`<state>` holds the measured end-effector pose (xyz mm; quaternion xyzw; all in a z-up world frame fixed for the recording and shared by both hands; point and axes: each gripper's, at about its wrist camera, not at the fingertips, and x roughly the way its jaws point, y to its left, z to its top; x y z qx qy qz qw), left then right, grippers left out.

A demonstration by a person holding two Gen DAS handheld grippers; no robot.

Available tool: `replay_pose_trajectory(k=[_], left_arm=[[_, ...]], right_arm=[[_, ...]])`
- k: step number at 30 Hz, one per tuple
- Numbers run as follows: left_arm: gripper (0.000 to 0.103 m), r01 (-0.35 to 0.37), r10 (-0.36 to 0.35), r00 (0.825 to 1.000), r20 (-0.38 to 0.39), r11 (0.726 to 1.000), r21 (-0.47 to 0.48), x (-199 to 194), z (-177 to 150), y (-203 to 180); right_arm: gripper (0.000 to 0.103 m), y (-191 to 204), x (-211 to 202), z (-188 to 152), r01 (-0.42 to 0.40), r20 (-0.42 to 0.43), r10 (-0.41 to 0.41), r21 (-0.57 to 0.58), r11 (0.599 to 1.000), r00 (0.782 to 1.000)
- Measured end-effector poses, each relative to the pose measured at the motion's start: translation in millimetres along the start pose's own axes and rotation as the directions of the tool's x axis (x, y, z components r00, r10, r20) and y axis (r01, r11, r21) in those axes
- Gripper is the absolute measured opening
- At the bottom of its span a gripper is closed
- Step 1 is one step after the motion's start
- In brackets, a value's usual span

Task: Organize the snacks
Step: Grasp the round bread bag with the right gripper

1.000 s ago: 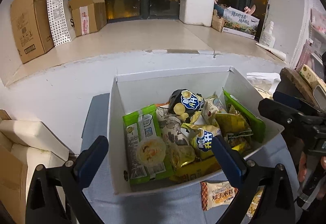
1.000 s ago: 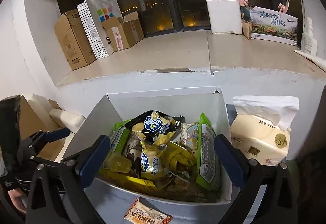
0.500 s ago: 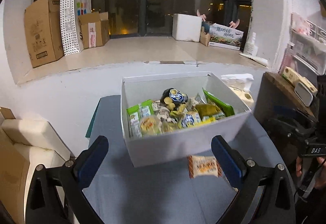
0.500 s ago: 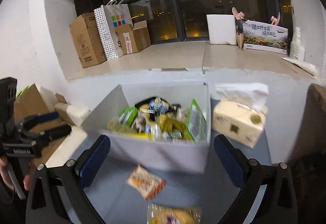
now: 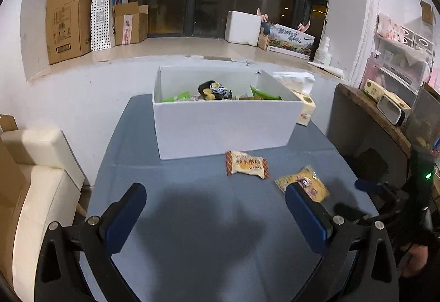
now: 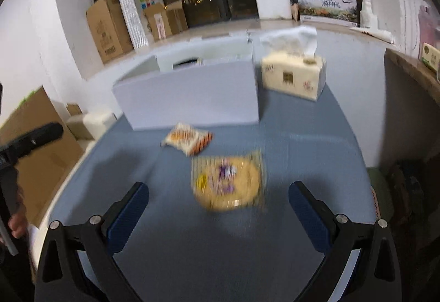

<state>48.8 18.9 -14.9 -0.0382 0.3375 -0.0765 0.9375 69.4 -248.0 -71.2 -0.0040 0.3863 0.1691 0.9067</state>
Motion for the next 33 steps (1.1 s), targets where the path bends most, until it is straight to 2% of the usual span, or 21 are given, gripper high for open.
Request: replay_pose_trajectory(k=[6,14,18,19,20,23,29,33], left_arm=[[0.103,-0.006,0.006,1.000,-0.009,1.000,0.018,-0.1,-7.5,-7.8],[0.103,-0.018,0.019,0.999,-0.043,0.999,0.031,10.0,-15.8,-11.2],[0.103,-0.012,0.013,0.999,-0.049,1.000,0.023,13.1,-16.6,-9.4],[0.103,-0.012,0.013,0.999,-0.051,1.000,0.021,14.2,-16.4,-9.1],[0.103,-0.015,0.016,0.999,-0.052,1.000,0.023,15.2,-16.3,-9.3],[0.103,-0.017,0.019,0.998,-0.055,0.999,0.029,17.9,-16.4,-10.8],[0.103,0.007,-0.003,0.997,-0.077,0.999,0.045,37.5,-9.1,-19.3],[0.103,0.047,-0.037,0.993,-0.109,0.995,0.092,69.1,4.6,-39.2]], right_arm=[[0.103,-1.3,50.3,1.9,0.017,-0.117,-0.018,-0.007,1.000,0.993],[0.103,-5.4,99.8,16.7,0.112,-0.183,-0.115,-0.028,0.993,0.976],[0.102,-1.9,101.8,15.4,0.113,-0.179,-0.121,-0.055,0.992,0.976],[0.099,-0.7,100.8,14.7,0.120,-0.172,-0.130,-0.065,0.991,0.977],[0.092,0.0,99.5,14.1,0.127,-0.164,-0.137,-0.073,0.989,0.977],[0.086,-1.0,95.3,12.2,0.112,-0.151,-0.122,-0.073,0.991,0.981],[0.084,0.4,70.0,12.3,0.089,-0.112,-0.096,-0.066,0.994,0.989],[0.084,-13.5,39.2,18.3,0.057,-0.061,-0.059,-0.022,0.998,0.996]])
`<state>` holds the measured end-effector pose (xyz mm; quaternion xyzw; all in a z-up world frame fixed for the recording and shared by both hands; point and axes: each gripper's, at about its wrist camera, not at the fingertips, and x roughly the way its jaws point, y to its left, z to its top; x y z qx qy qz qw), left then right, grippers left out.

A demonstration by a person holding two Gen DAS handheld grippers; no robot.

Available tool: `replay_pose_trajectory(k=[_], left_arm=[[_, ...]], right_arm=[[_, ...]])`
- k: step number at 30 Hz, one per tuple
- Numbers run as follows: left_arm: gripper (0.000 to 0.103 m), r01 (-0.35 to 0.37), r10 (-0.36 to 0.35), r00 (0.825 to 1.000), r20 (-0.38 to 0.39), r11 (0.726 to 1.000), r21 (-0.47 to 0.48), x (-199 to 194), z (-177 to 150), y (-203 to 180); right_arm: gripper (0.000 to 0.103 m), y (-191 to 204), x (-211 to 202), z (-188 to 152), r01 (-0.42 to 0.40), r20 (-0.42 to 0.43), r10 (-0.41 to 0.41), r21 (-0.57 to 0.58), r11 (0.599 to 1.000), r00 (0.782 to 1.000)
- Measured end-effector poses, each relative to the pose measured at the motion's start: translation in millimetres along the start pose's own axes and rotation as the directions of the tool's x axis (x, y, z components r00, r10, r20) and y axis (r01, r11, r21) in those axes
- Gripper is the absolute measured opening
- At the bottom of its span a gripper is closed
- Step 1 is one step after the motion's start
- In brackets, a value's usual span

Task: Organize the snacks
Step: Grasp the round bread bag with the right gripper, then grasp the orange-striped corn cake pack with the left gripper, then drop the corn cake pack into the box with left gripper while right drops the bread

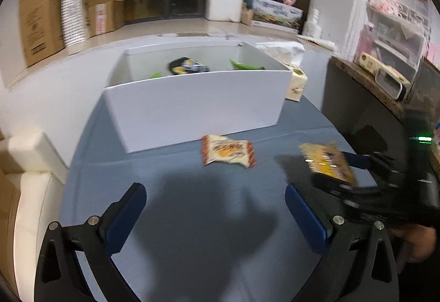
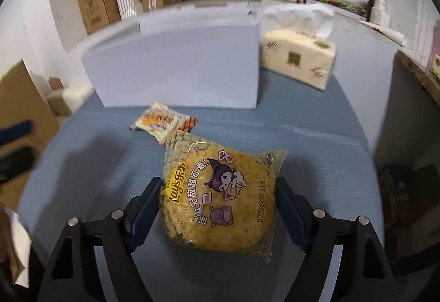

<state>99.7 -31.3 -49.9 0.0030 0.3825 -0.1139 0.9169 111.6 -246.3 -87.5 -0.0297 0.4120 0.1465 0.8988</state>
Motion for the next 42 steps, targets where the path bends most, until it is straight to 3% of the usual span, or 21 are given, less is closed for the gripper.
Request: replay_pose_trajectory(k=[7,11,17,19,20,22,24,27,35,42], left_arm=[[0.103,-0.013,0.019,0.995,-0.095,0.998,0.061,75.0,27.1,-26.4],[0.103,-0.051,0.056,0.988,-0.145,0.998,0.036,112.1,34.2,-26.6],[0.103,-0.090,0.098,0.980,-0.172,0.995,0.052,134.3,34.1,-26.9],[0.091,-0.117,0.129,0.974,-0.186,0.990,0.073,140.6,33.7,-27.3],[0.076,-0.114,0.127,0.973,-0.194,0.990,0.080,143.1,33.0,-27.3],[0.073,-0.096,0.108,0.975,-0.193,0.993,0.070,142.8,34.1,-25.5],[0.065,-0.105,0.117,0.975,-0.187,0.992,0.071,140.4,33.6,-23.3],[0.063,-0.097,0.106,0.980,-0.168,0.993,0.060,128.4,31.6,-19.2],[0.063,-0.058,0.058,0.998,-0.037,0.998,0.017,32.7,23.5,-5.0],[0.064,-0.046,0.050,0.995,0.091,0.998,-0.043,-31.0,56.9,25.2]], right_arm=[[0.084,-26.3,-58.8,-16.7,-0.023,0.067,0.017,0.094,0.995,0.998],[0.084,-37.0,-69.7,-26.4,-0.011,0.074,0.002,0.125,0.992,0.997],[0.084,-45.9,-65.2,-29.1,-0.026,0.063,0.016,0.160,0.987,0.998],[0.084,-44.0,-63.5,-29.0,-0.030,0.061,0.021,0.154,0.988,0.998],[0.084,-42.8,-63.2,-28.9,-0.033,0.060,0.024,0.150,0.988,0.998],[0.084,-41.7,-62.6,-29.4,-0.036,0.060,0.028,0.145,0.989,0.998],[0.084,-42.0,-62.7,-29.6,-0.035,0.060,0.027,0.147,0.989,0.998],[0.084,-42.1,-64.0,-29.2,-0.033,0.062,0.024,0.145,0.989,0.998],[0.084,-28.5,-59.1,-22.1,-0.046,0.059,0.040,0.107,0.993,0.997],[0.084,0.0,-56.1,19.4,-0.110,0.103,0.105,0.041,0.993,0.989]])
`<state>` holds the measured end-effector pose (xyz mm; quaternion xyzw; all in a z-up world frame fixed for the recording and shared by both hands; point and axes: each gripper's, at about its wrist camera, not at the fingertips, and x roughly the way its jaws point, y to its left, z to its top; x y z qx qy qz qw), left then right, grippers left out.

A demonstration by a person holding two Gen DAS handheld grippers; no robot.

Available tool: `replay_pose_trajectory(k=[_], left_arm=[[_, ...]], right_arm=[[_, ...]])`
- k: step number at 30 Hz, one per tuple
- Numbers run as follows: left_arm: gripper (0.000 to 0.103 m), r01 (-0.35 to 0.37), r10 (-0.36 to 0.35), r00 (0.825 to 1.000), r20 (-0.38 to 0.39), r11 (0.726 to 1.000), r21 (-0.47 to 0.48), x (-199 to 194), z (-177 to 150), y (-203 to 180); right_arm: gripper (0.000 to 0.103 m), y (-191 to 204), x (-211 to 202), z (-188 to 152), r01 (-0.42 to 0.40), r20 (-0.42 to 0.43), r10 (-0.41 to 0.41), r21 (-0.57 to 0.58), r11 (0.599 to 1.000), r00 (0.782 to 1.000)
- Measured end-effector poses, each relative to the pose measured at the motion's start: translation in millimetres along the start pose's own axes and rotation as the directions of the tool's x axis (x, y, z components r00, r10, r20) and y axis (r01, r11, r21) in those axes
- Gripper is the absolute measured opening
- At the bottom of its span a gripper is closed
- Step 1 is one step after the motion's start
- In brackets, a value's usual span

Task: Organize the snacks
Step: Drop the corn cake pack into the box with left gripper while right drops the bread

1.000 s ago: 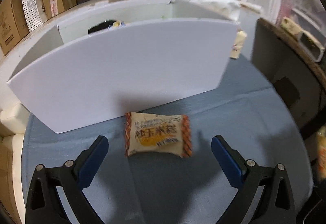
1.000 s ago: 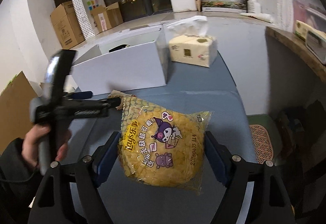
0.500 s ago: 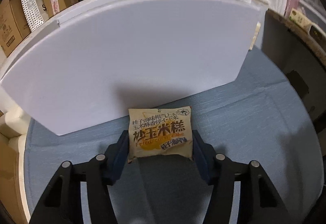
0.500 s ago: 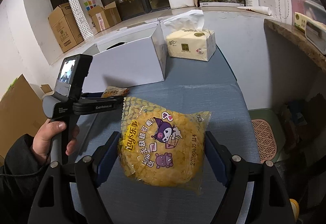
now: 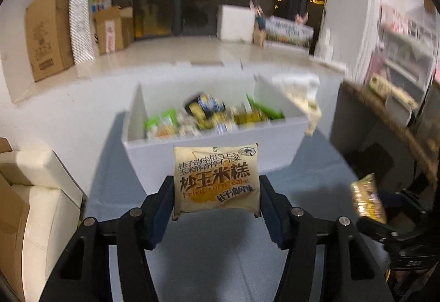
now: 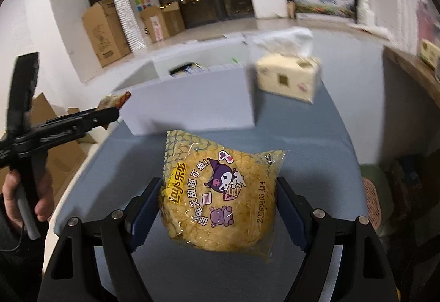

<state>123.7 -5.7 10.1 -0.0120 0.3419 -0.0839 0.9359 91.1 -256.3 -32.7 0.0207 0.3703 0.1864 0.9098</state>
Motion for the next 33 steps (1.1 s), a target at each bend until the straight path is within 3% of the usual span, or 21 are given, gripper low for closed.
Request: replay_pose_trajectory(k=[3,7,13,16,19,20,22,23,26,28,30,33], left_arm=[[0.064,-0.031,0.031,0.998,0.052,0.999,-0.009,-8.7,30.5,12.4],[0.064,-0.019,0.021,0.996,0.091,1.000,-0.017,-3.8,63.4,27.8],[0.064,-0.034,0.034,0.997,0.071,0.999,-0.011,44.8,102.3,41.9],[0.064,-0.053,0.053,0.997,0.049,0.999,0.005,70.9,110.3,46.9],[0.065,-0.061,0.061,0.998,0.025,0.998,-0.002,91.7,112.7,55.0],[0.070,-0.061,0.061,0.998,0.018,0.998,-0.003,97.0,113.5,57.6],[0.098,-0.031,0.031,1.000,0.006,1.000,-0.005,104.8,114.5,62.7],[0.103,-0.027,0.027,1.000,0.007,1.000,-0.015,105.8,114.2,65.3],[0.103,-0.019,0.019,1.000,0.006,1.000,-0.022,102.8,112.3,70.3],[0.103,-0.024,0.024,1.000,0.013,0.999,-0.022,98.2,110.6,71.2],[0.103,-0.020,0.021,1.000,0.020,0.999,-0.025,93.1,108.8,71.6],[0.103,-0.019,0.020,0.999,0.034,0.999,-0.027,85.5,108.2,72.8]], right_arm=[[0.084,14.2,4.8,33.0,-0.021,0.037,0.022,-0.040,0.999,0.999],[0.084,26.8,22.3,86.0,-0.038,0.073,0.042,-0.066,0.997,0.996],[0.084,29.3,76.8,152.2,-0.015,0.049,0.018,-0.077,0.997,0.999],[0.084,16.9,109.2,177.2,0.005,0.008,-0.005,-0.026,1.000,1.000],[0.084,6.2,129.4,192.2,0.019,-0.010,-0.019,0.003,1.000,1.000],[0.084,5.0,134.6,197.0,0.018,-0.009,-0.018,-0.004,1.000,1.000],[0.087,3.4,145.1,204.2,0.017,-0.032,-0.018,-0.013,1.000,0.999],[0.090,1.9,150.2,206.1,0.030,-0.053,-0.030,-0.009,1.000,0.998],[0.091,-5.5,158.7,204.1,0.111,-0.071,-0.109,0.029,0.993,0.991],[0.091,-11.0,163.5,199.3,0.083,-0.087,-0.077,0.063,0.995,0.993],[0.103,-14.0,164.8,194.4,0.068,-0.086,-0.062,0.074,0.995,0.994],[0.103,-9.5,166.0,192.3,0.057,-0.085,-0.053,0.041,0.998,0.995]])
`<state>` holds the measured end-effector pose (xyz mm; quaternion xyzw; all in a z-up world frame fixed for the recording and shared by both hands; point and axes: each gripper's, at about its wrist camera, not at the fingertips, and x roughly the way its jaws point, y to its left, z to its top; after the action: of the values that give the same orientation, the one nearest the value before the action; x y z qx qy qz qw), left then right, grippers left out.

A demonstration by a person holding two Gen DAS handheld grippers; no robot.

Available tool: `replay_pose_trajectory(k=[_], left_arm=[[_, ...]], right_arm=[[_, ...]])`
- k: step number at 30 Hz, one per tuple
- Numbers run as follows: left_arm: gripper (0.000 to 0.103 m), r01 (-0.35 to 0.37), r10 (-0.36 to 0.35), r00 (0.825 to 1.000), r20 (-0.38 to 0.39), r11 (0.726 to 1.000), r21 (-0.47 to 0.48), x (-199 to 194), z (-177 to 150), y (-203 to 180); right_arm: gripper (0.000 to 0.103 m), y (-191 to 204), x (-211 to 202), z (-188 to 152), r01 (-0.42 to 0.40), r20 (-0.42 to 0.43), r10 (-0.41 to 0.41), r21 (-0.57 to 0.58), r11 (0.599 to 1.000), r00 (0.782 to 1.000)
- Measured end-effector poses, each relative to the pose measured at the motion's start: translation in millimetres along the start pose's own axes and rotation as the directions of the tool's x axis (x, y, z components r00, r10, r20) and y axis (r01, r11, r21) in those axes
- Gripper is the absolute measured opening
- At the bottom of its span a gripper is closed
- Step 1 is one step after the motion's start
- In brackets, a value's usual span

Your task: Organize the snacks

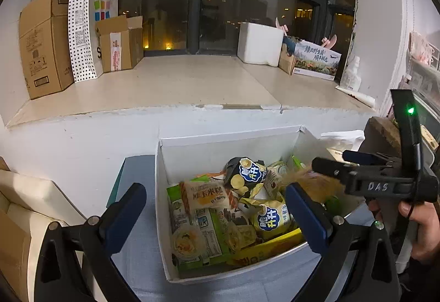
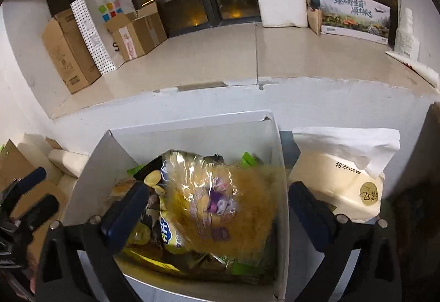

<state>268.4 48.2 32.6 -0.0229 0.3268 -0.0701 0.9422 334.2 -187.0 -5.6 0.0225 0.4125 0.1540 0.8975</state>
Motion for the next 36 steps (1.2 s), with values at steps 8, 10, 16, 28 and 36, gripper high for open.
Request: replay_pose_trajectory(k=[8,10,16,28,36], left_arm=[[0.103,-0.043,0.043,0.999,0.027,0.999,0.006,-12.8,-4.0,2.2],[0.103,-0.060,0.060,0.997,0.045,0.998,-0.002,-19.4,-5.6,2.8],[0.103,-0.074,0.074,0.993,0.093,0.997,-0.012,-50.6,-19.9,-0.6],[0.103,-0.049,0.047,0.988,0.145,0.999,0.015,-141.4,-68.9,-42.0],[0.103,-0.074,0.075,0.993,0.088,0.997,-0.020,-183.9,-120.5,-61.6]], right_arm=[[0.103,21.3,-14.0,-0.7,-0.007,0.028,0.009,-0.062,0.998,1.000],[0.103,23.3,-18.8,-2.2,0.001,0.044,0.002,-0.067,0.998,0.999],[0.103,27.4,-43.6,-12.8,-0.019,0.081,0.025,-0.073,0.997,0.996],[0.103,68.1,-142.7,-86.0,0.039,0.170,0.002,-0.240,0.970,0.985],[0.103,73.6,-209.5,-147.9,0.033,0.237,0.015,-0.195,0.980,0.971]])
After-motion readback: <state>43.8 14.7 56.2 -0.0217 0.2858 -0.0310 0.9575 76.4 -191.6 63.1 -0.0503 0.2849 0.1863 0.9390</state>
